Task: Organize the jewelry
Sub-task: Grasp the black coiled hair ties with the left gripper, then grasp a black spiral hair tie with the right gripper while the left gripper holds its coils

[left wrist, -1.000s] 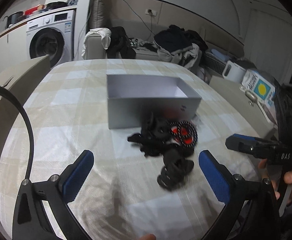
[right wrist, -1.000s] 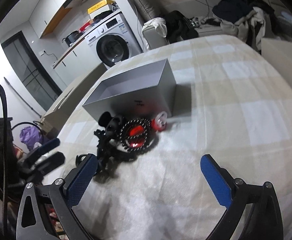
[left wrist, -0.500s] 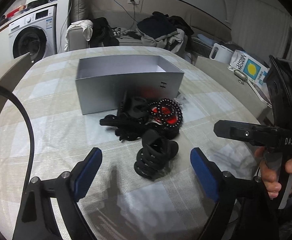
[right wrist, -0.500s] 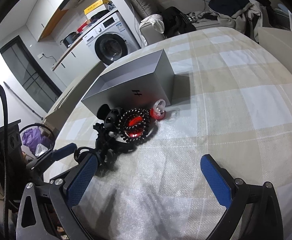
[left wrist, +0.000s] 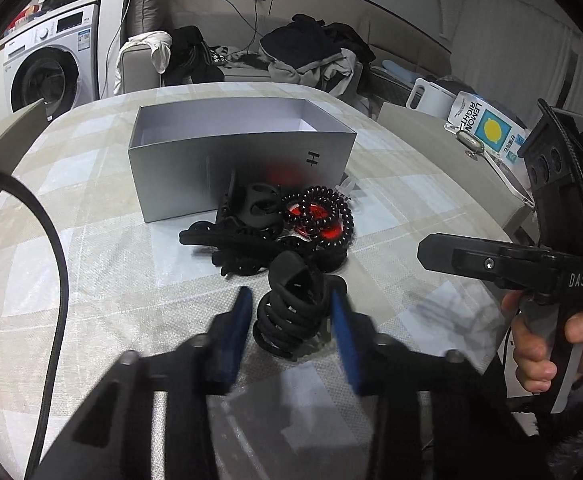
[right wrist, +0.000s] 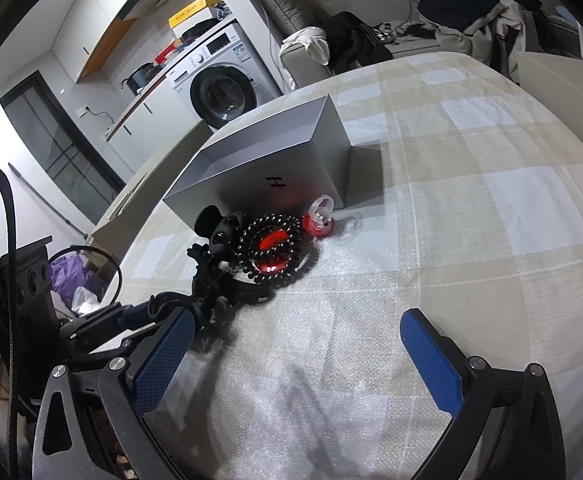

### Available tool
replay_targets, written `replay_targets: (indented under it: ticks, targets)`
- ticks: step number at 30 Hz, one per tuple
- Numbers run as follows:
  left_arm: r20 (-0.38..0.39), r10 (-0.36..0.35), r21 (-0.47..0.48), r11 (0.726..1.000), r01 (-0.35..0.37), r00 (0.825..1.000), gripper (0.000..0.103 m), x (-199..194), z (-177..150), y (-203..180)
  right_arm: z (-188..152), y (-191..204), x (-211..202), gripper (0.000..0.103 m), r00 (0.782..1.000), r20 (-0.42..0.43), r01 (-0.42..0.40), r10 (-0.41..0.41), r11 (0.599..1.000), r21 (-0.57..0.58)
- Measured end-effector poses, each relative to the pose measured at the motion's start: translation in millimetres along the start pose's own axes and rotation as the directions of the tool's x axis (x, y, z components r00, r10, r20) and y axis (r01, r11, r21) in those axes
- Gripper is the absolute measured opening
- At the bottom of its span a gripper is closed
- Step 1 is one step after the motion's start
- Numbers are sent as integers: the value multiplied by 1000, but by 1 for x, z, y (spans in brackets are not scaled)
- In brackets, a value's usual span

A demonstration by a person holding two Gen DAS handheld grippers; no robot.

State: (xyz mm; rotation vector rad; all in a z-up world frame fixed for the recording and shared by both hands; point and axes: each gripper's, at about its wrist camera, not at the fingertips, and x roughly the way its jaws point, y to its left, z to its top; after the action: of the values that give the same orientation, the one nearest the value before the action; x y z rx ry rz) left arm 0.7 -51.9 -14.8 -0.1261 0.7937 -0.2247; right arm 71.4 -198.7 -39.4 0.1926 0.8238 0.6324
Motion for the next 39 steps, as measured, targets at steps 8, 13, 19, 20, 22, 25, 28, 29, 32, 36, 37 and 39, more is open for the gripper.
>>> replay_targets:
  ticks: [8,13,19,20,22,25,28,29,32,36,37,39]
  targets:
    - [42,-10,-21,1000,11,999,27,-12,-1,5,1,0,1,103,1000,-4,2,-2,1000,3]
    - [71,8,-50,999,-5,997,27,-21,0,14,2,2,5,102,1000,-15,-13,13,1000,1]
    - [98,18,-94,996,-9,995,27,-22,5,25,14,2,16,76,997,-24,-66,67,997,29]
    - [101,21,-99,995,-11,995,27,-22,5,26,16,1,18,68,997,-30,-68,69,997,36]
    - [105,24,-107,994,-13,994,27,-22,7,27,22,-1,25,62,997,-43,-65,67,997,50]
    - [109,28,-115,993,-16,994,27,-22,8,29,26,-2,32,51,996,-50,-72,75,996,58]
    - [111,30,-118,993,-17,993,27,-21,9,30,29,-1,37,44,995,-55,-78,81,996,53]
    - [112,31,-119,993,-18,993,27,-22,10,30,30,0,39,41,995,-57,-79,82,996,52]
    - [116,33,-121,992,-19,993,27,-23,10,31,33,0,44,32,995,-60,-80,83,996,46]
    - [119,37,-117,993,-23,992,27,-24,11,31,35,-2,49,26,995,-65,-76,79,996,55]
    - [118,38,-116,993,-24,992,27,-24,12,31,35,-2,50,21,995,-66,-68,71,996,56]
    - [120,42,-116,993,-27,992,27,-25,12,31,34,-2,48,15,996,-61,-68,72,996,59]
